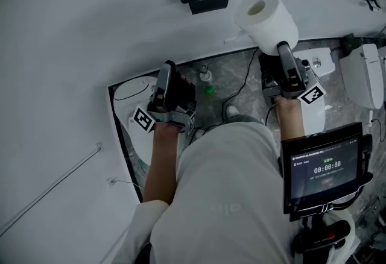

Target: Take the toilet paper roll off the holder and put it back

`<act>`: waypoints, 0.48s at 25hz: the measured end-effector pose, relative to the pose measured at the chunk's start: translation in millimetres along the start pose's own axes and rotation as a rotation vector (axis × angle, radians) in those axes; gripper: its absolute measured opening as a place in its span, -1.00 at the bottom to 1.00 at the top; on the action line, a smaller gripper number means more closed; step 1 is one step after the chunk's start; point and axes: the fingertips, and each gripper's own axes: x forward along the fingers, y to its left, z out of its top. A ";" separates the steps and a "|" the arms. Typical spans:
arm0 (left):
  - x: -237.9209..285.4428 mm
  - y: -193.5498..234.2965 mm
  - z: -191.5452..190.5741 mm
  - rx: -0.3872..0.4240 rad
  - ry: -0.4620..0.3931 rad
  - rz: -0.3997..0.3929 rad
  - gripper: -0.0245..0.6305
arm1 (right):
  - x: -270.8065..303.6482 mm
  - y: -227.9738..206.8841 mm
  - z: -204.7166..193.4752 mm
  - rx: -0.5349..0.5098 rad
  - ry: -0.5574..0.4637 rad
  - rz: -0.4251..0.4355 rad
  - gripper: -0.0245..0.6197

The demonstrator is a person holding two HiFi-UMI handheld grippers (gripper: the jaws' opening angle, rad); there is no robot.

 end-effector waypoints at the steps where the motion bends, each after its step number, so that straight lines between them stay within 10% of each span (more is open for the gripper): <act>1: -0.5 -1.3 1.1 -0.002 -0.005 -0.009 -0.84 | 0.1 -0.6 -0.6 0.001 0.001 -0.001 -0.38; 12: -15.0 -8.2 5.9 0.011 -0.049 -0.020 -0.84 | 7.2 -13.8 -12.3 -0.006 0.073 -0.027 -0.38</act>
